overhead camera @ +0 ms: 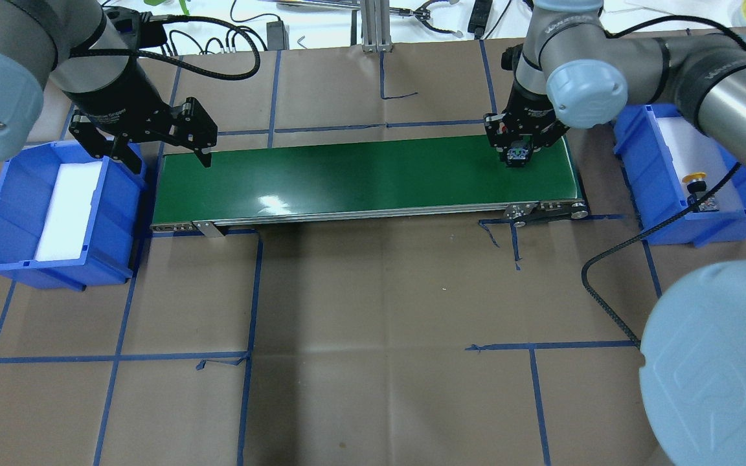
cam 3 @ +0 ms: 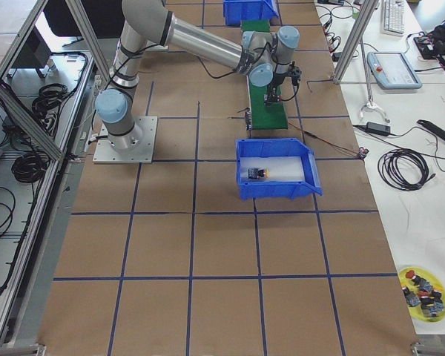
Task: Transport two buttons from left to right
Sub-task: 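Lift the red button and carry it with the right gripper into the bin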
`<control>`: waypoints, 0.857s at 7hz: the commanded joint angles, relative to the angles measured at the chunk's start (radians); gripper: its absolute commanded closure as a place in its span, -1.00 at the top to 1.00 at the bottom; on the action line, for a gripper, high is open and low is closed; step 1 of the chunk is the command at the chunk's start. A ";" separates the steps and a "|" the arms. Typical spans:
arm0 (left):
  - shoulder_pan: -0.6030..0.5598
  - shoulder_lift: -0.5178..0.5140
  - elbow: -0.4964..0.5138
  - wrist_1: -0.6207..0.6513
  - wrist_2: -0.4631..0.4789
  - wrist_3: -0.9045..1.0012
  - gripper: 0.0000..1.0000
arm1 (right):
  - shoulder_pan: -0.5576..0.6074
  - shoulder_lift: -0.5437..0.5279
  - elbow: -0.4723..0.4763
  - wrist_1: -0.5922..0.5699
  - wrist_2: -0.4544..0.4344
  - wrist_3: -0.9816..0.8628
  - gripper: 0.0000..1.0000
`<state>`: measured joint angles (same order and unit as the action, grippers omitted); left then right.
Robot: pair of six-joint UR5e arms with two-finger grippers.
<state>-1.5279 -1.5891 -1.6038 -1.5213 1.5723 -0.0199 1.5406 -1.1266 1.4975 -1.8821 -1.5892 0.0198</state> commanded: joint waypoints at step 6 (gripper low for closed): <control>0.000 0.003 -0.004 0.001 -0.002 0.000 1.00 | -0.372 -0.075 -0.130 0.138 -0.018 -0.460 -0.86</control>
<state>-1.5279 -1.5867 -1.6071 -1.5202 1.5709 -0.0199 1.2000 -1.2525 1.4045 -1.7380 -1.6089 -0.3970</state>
